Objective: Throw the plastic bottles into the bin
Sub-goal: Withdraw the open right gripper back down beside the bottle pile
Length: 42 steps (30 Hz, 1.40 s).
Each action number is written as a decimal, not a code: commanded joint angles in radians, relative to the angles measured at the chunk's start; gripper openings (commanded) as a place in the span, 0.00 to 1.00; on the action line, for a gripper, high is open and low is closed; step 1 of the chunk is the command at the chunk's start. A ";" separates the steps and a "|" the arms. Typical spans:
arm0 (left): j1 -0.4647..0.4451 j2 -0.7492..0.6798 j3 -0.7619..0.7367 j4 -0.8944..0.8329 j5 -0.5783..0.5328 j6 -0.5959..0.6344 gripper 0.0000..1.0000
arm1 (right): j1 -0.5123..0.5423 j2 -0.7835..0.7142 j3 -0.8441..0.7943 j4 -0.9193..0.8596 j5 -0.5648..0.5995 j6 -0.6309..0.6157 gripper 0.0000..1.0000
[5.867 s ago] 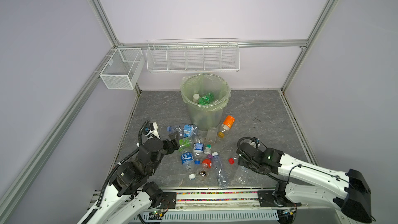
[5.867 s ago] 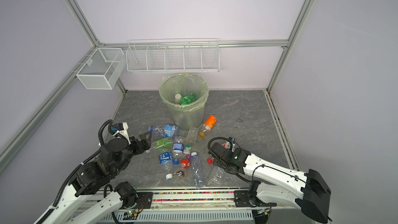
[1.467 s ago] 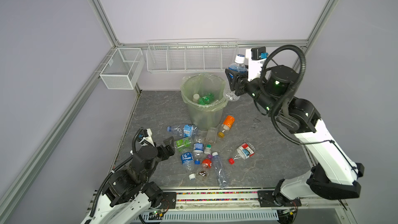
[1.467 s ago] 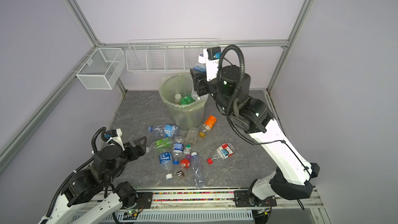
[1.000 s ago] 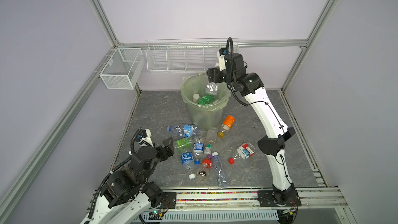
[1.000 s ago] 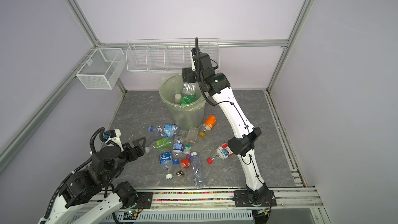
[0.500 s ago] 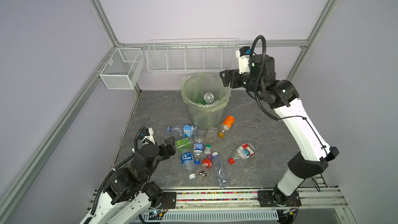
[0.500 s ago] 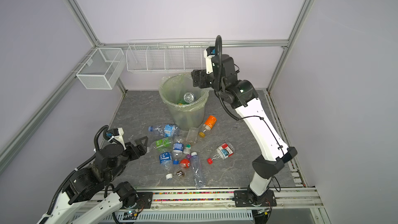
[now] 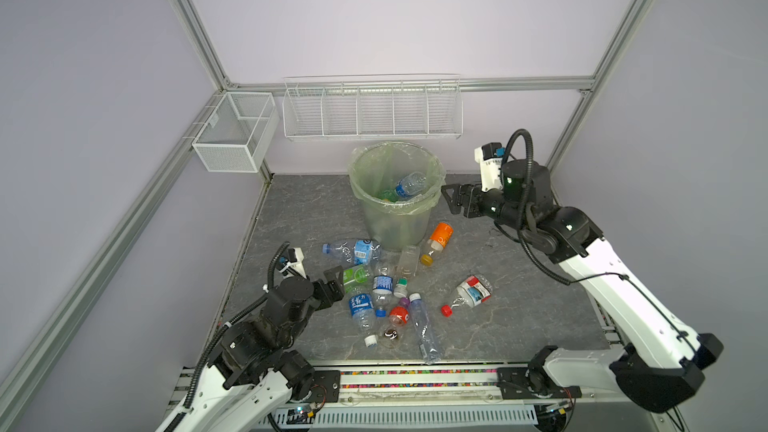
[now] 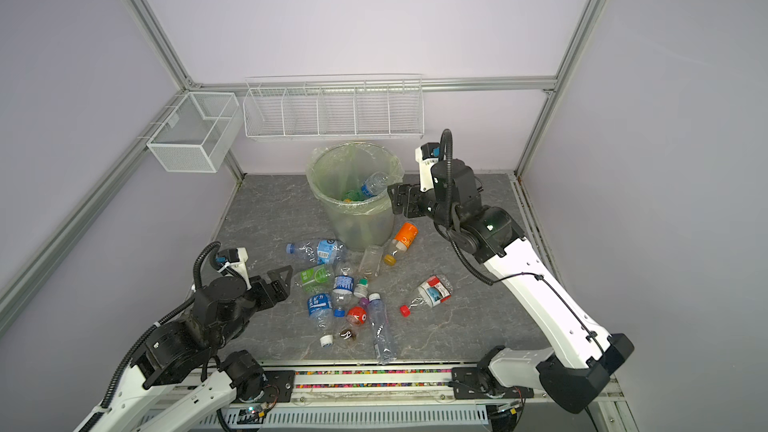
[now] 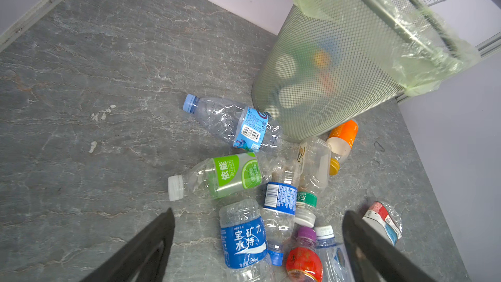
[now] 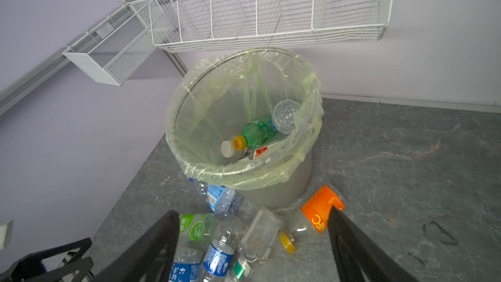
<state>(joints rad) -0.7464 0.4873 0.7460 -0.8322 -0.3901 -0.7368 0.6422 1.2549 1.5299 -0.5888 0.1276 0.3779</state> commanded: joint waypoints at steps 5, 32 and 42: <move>-0.002 0.033 -0.061 0.037 0.055 -0.070 0.95 | 0.001 -0.152 -0.132 -0.008 0.068 0.032 0.88; -0.061 0.111 -0.157 0.125 0.097 -0.157 0.93 | 0.001 -0.303 -0.434 -0.070 0.089 0.182 0.88; -0.088 0.237 -0.116 0.214 0.108 -0.123 0.93 | 0.000 -0.332 -0.471 -0.086 0.094 0.203 0.88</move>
<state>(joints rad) -0.8268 0.7067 0.5964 -0.6613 -0.2863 -0.8738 0.6422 0.9485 1.0756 -0.6613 0.2165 0.5583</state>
